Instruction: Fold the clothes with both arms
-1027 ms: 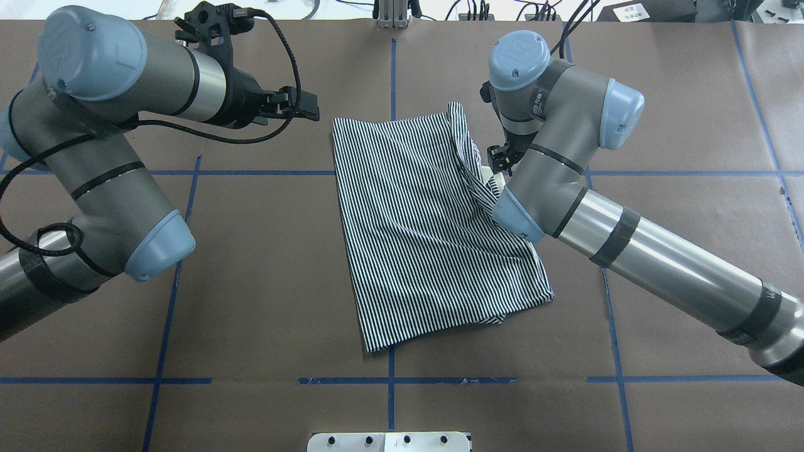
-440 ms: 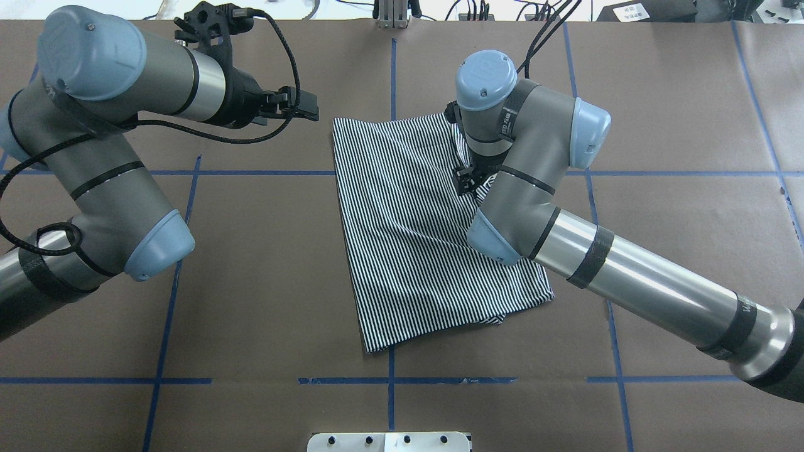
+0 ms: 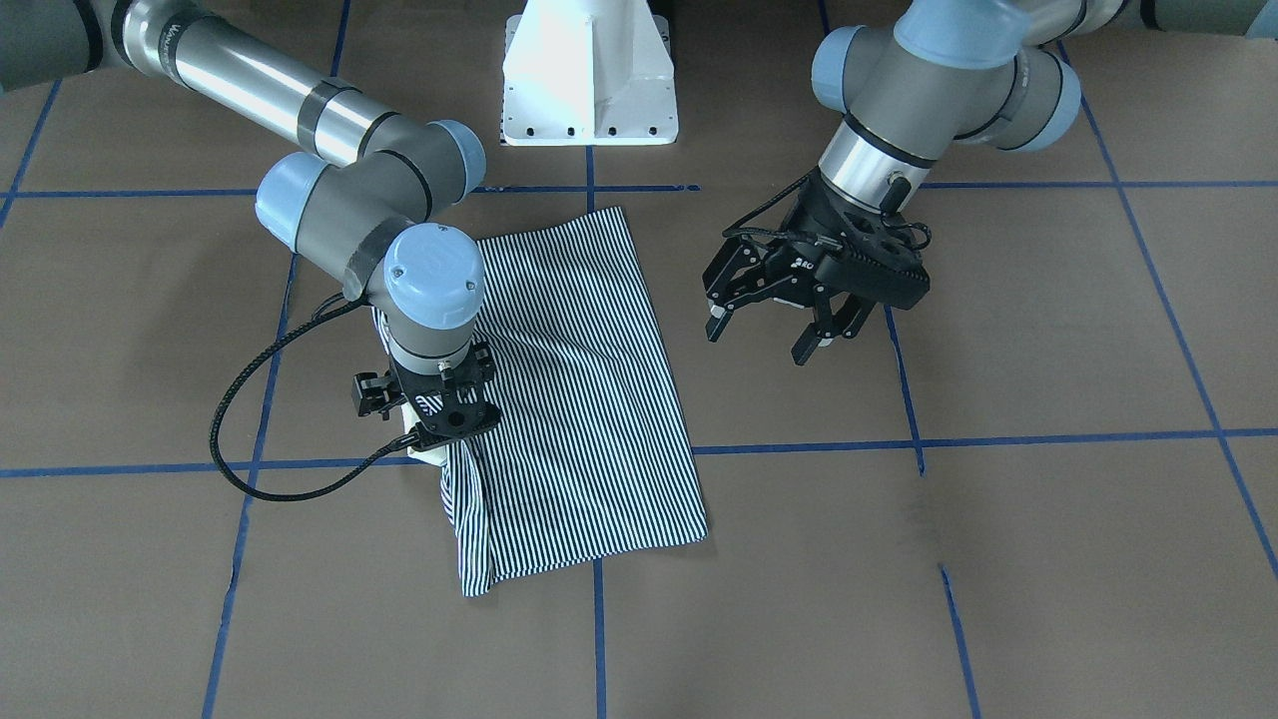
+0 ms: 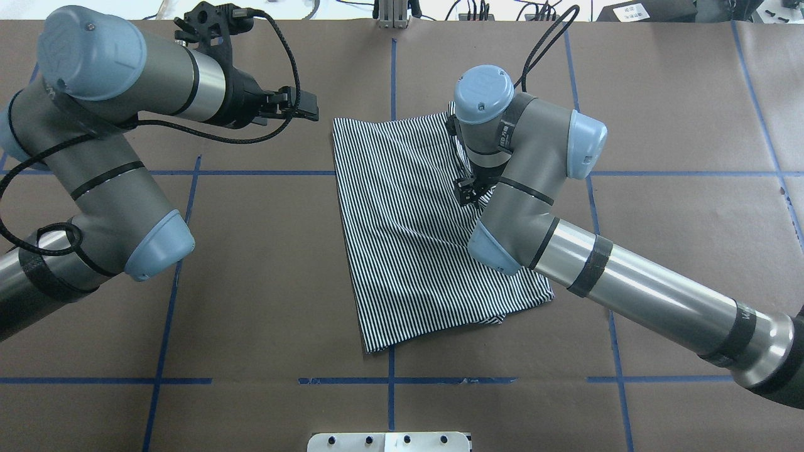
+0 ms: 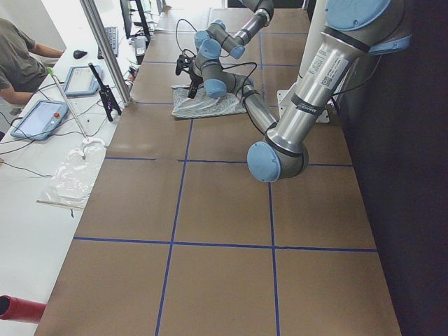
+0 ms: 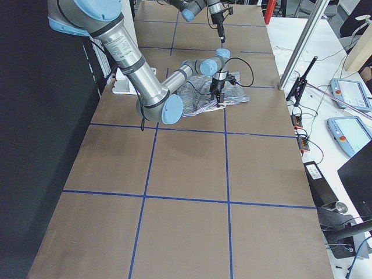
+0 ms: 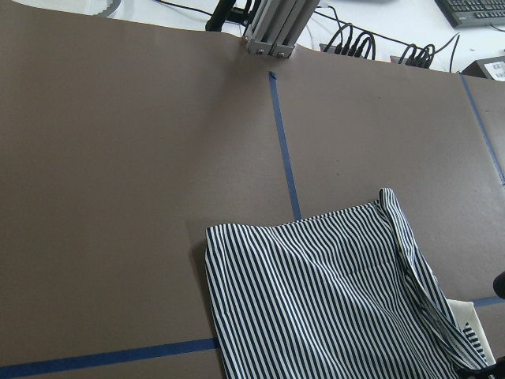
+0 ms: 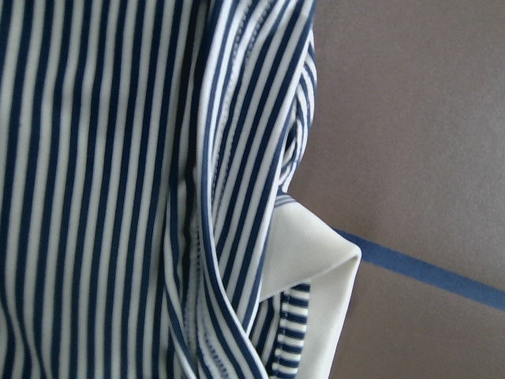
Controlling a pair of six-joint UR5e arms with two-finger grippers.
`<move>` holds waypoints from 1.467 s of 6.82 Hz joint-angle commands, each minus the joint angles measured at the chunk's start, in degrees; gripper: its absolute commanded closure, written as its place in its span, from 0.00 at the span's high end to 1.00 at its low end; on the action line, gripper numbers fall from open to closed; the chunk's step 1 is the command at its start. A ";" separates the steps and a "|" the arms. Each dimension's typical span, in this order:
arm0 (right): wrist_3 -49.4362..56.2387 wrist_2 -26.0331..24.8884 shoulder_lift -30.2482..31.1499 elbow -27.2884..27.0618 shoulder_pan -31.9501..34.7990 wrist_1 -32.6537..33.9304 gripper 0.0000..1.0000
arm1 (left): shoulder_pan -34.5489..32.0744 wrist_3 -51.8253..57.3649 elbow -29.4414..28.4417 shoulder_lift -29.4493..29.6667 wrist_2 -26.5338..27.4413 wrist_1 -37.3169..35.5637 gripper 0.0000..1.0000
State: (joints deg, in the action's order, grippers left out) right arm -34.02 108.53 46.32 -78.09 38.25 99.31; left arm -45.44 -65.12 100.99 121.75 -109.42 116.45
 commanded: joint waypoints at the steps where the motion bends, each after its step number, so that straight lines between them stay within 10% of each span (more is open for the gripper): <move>1: 0.01 -0.16 0.44 0.04 -0.28 0.09 1.00 | 0.00 0.08 0.00 -0.02 0.00 0.00 1.00; 10: 2.80 -2.78 5.26 -0.05 5.16 0.97 1.00 | 0.26 -0.10 -0.62 0.24 0.09 0.44 1.00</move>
State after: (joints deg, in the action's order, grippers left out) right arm -32.68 107.22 49.82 -78.10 42.08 100.37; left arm -45.19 -65.15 100.42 121.95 -109.36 116.87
